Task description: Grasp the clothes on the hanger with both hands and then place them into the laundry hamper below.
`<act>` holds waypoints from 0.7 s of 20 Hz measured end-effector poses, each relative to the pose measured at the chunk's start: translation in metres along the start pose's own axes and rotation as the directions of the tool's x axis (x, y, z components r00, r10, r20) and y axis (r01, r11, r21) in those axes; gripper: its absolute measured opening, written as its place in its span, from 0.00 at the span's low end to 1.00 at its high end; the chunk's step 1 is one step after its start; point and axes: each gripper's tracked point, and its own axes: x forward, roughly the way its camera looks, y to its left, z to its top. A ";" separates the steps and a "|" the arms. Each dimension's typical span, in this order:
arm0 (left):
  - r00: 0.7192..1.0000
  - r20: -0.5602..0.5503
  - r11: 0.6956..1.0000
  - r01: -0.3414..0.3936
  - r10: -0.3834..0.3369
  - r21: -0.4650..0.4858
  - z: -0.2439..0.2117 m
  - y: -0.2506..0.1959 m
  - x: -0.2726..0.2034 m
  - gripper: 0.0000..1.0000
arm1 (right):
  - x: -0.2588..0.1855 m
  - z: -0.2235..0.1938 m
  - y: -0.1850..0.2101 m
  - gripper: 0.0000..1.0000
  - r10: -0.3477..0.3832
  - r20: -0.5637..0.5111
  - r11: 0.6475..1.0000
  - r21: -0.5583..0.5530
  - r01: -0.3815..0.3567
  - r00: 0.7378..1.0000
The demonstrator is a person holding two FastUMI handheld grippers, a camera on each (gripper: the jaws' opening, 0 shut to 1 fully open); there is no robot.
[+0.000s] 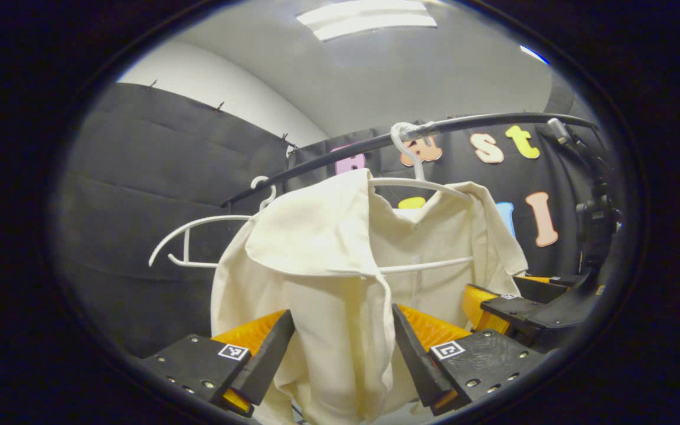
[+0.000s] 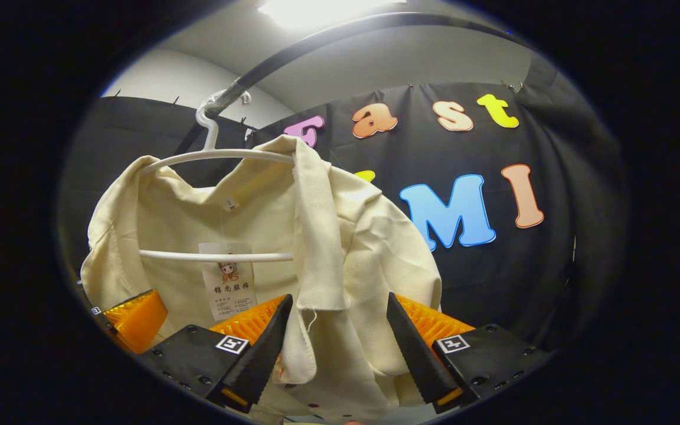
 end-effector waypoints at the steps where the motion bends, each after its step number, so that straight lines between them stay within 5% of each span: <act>1: 1.000 -0.004 1.000 -0.015 0.015 0.013 0.001 0.003 0.002 0.95 | 0.003 -0.001 0.000 0.99 -0.009 -0.003 1.000 -0.002 0.009 1.000; 3: 0.999 -0.010 0.999 -0.036 0.036 0.040 -0.002 0.004 0.004 0.95 | 0.008 -0.001 0.001 0.99 -0.025 -0.006 1.000 -0.014 0.025 1.000; 4: 0.998 -0.005 0.997 -0.061 0.062 0.053 0.001 0.007 0.006 0.83 | 0.010 -0.002 -0.001 0.99 -0.038 -0.006 0.999 -0.021 0.038 0.999; 5: 0.998 -0.009 0.997 -0.064 0.065 0.052 0.000 0.008 0.009 0.71 | 0.013 -0.001 -0.002 0.91 -0.049 0.001 0.998 -0.028 0.049 0.999; 8: 0.995 -0.024 0.994 -0.095 0.097 0.055 -0.006 0.012 0.018 0.67 | 0.016 0.002 -0.007 0.61 -0.100 0.026 0.992 -0.075 0.102 0.995; 9: 0.991 -0.018 0.989 -0.133 0.134 0.066 -0.004 0.023 0.016 0.48 | 0.014 0.007 -0.014 0.48 -0.140 0.048 0.984 -0.105 0.145 0.989; 10: 0.991 -0.022 0.990 -0.127 0.129 0.064 -0.005 0.024 0.014 0.29 | 0.010 0.011 -0.019 0.19 -0.163 0.074 0.977 -0.130 0.171 0.984; 11: 0.994 -0.031 0.993 -0.104 0.105 0.059 -0.005 0.022 0.012 0.10 | 0.009 0.015 -0.020 0.11 -0.156 0.088 0.974 -0.150 0.167 0.984; 14: 0.994 -0.012 0.994 -0.111 0.111 0.018 -0.001 0.030 0.011 0.07 | 0.009 0.025 -0.032 0.06 -0.148 0.135 0.973 -0.154 0.169 0.980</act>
